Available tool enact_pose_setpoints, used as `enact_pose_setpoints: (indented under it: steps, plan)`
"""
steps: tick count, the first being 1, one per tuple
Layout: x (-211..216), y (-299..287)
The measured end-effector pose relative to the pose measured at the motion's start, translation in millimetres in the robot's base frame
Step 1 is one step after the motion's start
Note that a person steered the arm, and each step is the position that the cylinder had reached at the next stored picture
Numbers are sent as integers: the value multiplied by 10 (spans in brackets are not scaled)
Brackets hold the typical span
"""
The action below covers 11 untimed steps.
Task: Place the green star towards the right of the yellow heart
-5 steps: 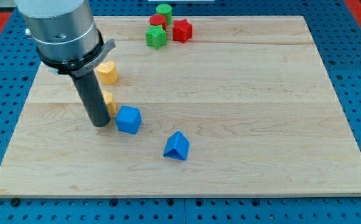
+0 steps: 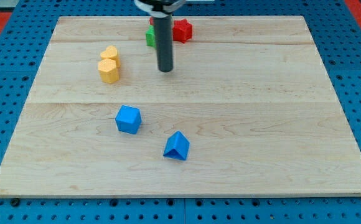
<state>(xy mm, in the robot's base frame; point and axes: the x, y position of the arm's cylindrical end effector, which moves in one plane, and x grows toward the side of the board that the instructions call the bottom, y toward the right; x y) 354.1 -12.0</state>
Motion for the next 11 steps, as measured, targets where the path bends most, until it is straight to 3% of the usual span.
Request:
enact_pose_setpoints:
  steps: [2, 3, 5, 8, 9, 10, 11]
  plan:
    - [-1373, 1232]
    - [-1621, 833]
    - [-1607, -331]
    - [-1240, -951]
    - [-1240, -940]
    - [-1172, -432]
    - [-853, -145]
